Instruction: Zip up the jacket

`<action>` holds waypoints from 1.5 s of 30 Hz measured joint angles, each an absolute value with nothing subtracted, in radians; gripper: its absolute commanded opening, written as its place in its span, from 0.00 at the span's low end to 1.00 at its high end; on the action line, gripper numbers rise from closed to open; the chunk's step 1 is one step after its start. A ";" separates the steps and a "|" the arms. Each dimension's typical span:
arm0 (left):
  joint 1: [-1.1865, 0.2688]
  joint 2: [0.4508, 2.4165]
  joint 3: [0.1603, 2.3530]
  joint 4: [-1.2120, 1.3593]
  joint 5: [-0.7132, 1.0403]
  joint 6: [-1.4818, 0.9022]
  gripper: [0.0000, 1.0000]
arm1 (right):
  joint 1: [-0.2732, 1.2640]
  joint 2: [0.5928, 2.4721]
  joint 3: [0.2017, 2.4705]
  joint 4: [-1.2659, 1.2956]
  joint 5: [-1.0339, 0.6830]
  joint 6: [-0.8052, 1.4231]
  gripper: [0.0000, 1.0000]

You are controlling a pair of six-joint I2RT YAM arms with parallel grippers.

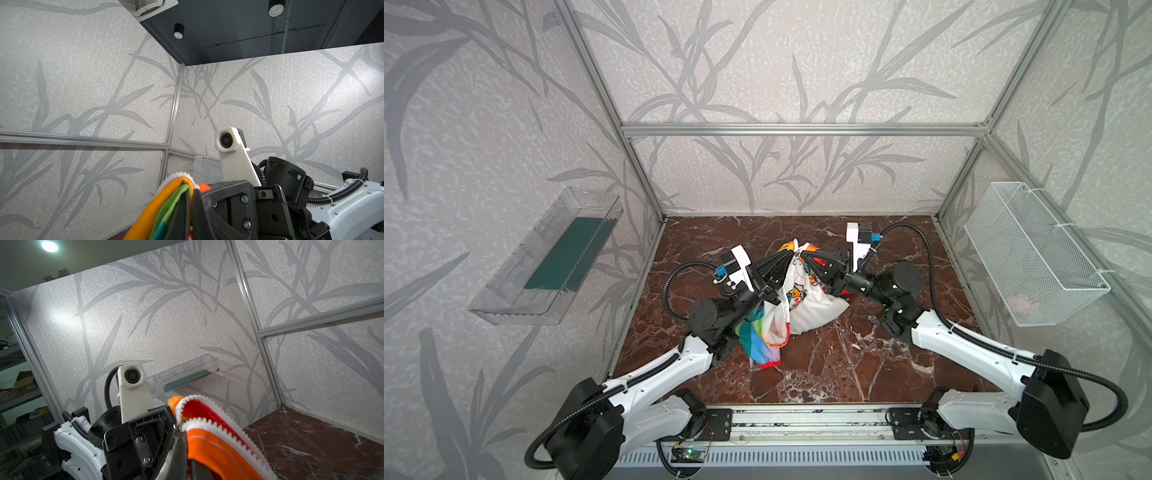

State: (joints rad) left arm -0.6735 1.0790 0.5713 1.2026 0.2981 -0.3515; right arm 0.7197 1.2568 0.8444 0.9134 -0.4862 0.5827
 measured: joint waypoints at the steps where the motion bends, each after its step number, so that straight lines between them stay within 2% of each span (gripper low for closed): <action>1: -0.674 1.072 0.571 1.192 0.299 -0.350 0.00 | 0.720 1.253 0.844 0.913 -0.485 0.583 0.00; 11: -0.676 1.014 0.554 1.096 0.292 -0.325 0.00 | 0.720 1.245 0.850 0.875 -0.491 0.578 0.00; 21: -0.671 0.968 0.589 0.858 0.278 -0.285 0.00 | 0.699 1.235 0.850 0.783 -0.487 0.569 0.00; 25: -0.649 1.045 0.672 0.780 0.275 -0.293 0.00 | 0.650 1.243 0.850 0.764 -0.473 0.557 0.00; 28: -0.595 1.189 0.785 0.763 0.340 -0.316 0.00 | 0.571 1.297 0.897 0.742 -0.483 0.551 0.00; 34: -0.488 1.527 1.261 0.611 0.530 -0.340 0.00 | 0.419 1.470 1.182 0.677 -0.503 0.517 0.00; 37: -0.475 1.619 1.488 0.559 0.599 -0.342 0.00 | 0.384 1.515 1.353 0.638 -0.522 0.483 0.00; 39: -0.476 1.634 1.566 0.540 0.622 -0.350 0.00 | 0.379 1.514 1.425 0.606 -0.528 0.456 0.00; 42: -0.484 1.604 1.545 0.552 0.639 -0.377 0.00 | 0.382 1.485 1.429 0.585 -0.543 0.437 0.00; 45: -0.501 1.537 1.349 0.638 0.623 -0.440 0.00 | 0.387 1.423 1.292 0.578 -0.558 0.453 0.00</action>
State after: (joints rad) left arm -0.5014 1.5372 1.3487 0.6384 0.6231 -0.4400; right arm 0.3874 1.4227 1.2922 0.5777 -0.5583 0.4534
